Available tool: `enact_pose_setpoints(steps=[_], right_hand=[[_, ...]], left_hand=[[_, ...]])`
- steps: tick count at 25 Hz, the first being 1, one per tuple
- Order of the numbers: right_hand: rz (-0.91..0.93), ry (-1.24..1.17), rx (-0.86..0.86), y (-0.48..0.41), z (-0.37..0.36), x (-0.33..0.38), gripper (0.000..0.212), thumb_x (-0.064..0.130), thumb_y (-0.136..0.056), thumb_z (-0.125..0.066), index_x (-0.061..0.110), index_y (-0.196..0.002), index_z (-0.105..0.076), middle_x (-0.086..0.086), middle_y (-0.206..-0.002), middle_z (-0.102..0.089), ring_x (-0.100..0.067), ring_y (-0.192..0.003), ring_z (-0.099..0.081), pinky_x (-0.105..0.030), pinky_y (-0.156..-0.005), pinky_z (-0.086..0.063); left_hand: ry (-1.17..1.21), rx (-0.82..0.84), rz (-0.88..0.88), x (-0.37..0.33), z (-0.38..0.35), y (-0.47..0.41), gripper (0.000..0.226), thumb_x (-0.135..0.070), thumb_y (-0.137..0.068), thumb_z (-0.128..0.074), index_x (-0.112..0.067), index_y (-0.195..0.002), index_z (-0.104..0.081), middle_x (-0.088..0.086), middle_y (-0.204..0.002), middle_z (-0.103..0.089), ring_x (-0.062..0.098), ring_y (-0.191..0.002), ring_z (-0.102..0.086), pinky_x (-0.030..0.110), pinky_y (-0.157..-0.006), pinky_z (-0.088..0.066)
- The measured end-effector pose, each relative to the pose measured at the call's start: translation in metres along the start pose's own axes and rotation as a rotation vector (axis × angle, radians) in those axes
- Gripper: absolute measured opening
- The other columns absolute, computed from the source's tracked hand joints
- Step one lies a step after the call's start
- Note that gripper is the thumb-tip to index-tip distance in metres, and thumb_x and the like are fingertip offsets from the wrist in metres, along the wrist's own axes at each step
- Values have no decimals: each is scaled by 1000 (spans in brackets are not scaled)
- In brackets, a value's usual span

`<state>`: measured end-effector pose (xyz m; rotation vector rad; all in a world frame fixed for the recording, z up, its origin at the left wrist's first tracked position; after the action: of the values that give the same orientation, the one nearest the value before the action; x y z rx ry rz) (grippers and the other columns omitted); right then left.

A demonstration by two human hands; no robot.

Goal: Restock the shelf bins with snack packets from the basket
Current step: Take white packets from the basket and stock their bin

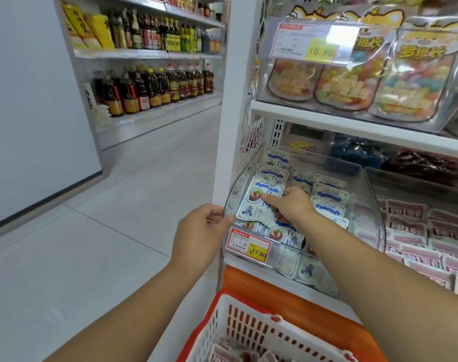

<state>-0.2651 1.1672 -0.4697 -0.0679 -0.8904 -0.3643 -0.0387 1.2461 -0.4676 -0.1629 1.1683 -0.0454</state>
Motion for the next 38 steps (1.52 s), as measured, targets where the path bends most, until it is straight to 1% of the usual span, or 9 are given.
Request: enact_pose_setpoints(steps=[4,8,14,17,22,26,32,35,38], right_hand=[[-41,-88,32,11,6,3,40,43,-81,-76,9,-73,-55,-19,-75,-65,-29,-65,-60,-45,-77,-56],[29,-73,-61,34,29,7,63,47,-87,-67,7,-132,-50,-16,-108,-68,-30,-95,-66,-43,-89,-53],[445,-393,-284,169,57,-1,22,22,-96,-58,26,-117,-50,5,-81,-56,-9,-66,-54,-22,-64,-45],[355,-289,-157,215,16,-77,18,13,-99,-49,23,-115,-50,3,-75,-54,-4,-56,-46,-20,-52,-37],[-287,309,714,256,-60,-283,22,10,-102,-37,21,-110,-54,2,-96,-59,-20,-63,-44,-27,-56,-36],[-271,538,649,269,-43,-333,26,9,-99,-45,19,-119,-58,-3,-121,-52,-24,-94,-51,-35,-77,-43],[-199,1007,760,286,-31,-347,92,33,-76,-80,24,-149,-26,-13,-156,-15,-36,-142,-19,-45,-114,-25],[-214,898,631,277,-22,-344,66,42,-77,-78,16,-130,-48,-13,-138,-41,-28,-124,-43,-35,-99,-41],[-318,366,527,259,-13,-324,27,28,-78,-80,19,-88,-57,-4,-102,-60,-17,-89,-58,-25,-68,-41]], left_hand=[[-15,-7,-1,4,0,3,23,-40,-89,-63,-29,-109,-62,-15,-99,-65,0,-84,-61,11,-57,-49],[-94,-7,63,12,2,18,49,-49,-86,-65,-25,-126,-49,-10,-111,-57,9,-95,-58,22,-73,-49],[-239,136,203,44,-17,70,38,-39,-85,-70,-17,-106,-47,-3,-95,-58,16,-87,-60,23,-63,-42],[-407,526,287,82,-58,126,18,-32,-88,-67,-22,-97,-56,-6,-97,-61,12,-81,-60,21,-65,-43],[-503,975,348,147,-131,222,44,-34,-88,-69,-16,-126,-59,4,-126,-62,20,-111,-59,26,-89,-46],[-618,1213,260,156,-171,272,47,-34,-88,-68,-16,-131,-57,4,-131,-58,23,-120,-55,24,-91,-42],[-589,1143,312,163,-186,271,38,-22,-92,-60,-17,-130,-57,6,-126,-60,21,-104,-60,30,-87,-50],[-461,1052,339,154,-188,262,41,-31,-94,-60,-16,-132,-55,5,-127,-60,20,-106,-60,30,-91,-51],[-147,895,468,139,-187,254,54,-38,-89,-66,-24,-137,-48,-2,-131,-54,11,-104,-58,16,-77,-52]])
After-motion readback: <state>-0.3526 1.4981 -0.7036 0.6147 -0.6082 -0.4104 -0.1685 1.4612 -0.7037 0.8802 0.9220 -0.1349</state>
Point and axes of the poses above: each hand's wrist, its own y-axis away from the middle knuckle, its own z-axis out of the back of the hand, x = y × z, the point moved 6 cm from there along -y, towards the middle knuckle
